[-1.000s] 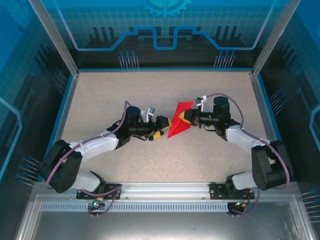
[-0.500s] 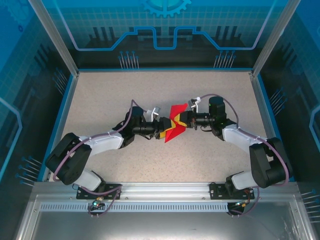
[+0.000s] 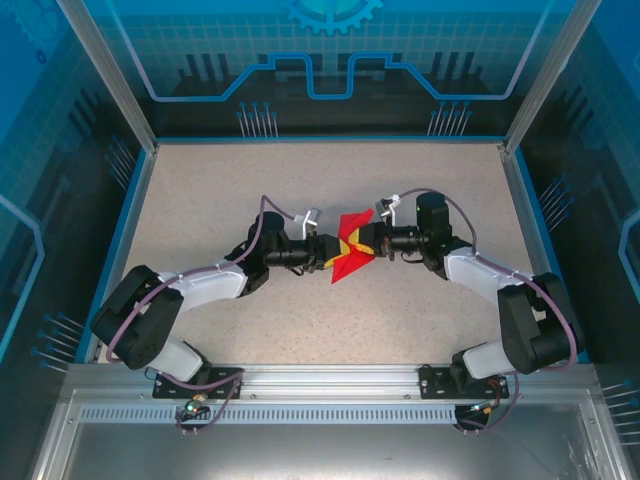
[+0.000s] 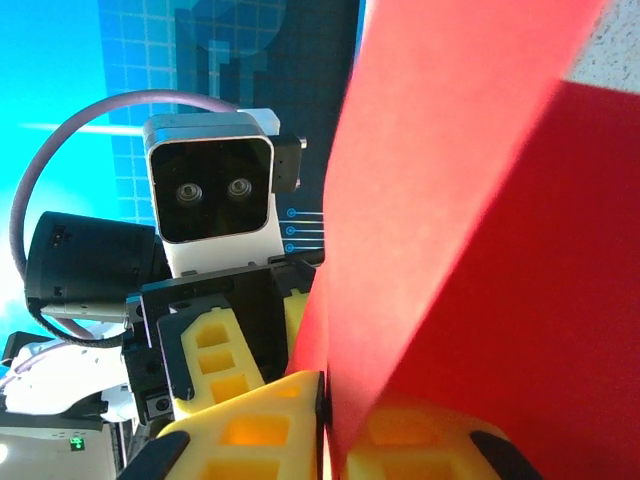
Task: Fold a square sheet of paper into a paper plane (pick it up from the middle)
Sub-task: Turn over the paper at the center of the table.
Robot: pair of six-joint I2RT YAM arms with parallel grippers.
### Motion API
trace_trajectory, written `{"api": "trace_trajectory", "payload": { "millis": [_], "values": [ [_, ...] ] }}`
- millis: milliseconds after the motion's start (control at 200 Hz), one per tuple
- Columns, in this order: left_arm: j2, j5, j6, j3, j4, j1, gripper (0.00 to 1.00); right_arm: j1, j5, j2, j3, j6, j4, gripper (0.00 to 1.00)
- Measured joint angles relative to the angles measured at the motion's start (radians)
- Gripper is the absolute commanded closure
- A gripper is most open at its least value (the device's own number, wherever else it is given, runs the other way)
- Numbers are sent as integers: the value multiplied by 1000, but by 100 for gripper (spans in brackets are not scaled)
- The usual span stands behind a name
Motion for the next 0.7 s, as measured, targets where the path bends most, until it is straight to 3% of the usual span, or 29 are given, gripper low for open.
{"api": "trace_trajectory", "payload": {
  "millis": [85,200,320,440,575,700],
  "values": [
    [0,-1,-2,0,3,0,88,0,0,0,6,-11,-14,81],
    [0,-5,1,0,3,0,95,-2,3,-1,11,-40,-58,66],
    [0,-9,5,0,-10,0,98,-24,26,-21,13,-72,-148,47],
    [-1,-27,28,1,-63,2,100,-71,78,-80,18,-139,-268,35],
    [-29,-81,108,35,-256,6,99,-106,204,-164,56,-248,-472,23],
    [-64,-214,242,179,-600,4,100,-107,332,-245,86,-330,-615,18]
  ]
}}
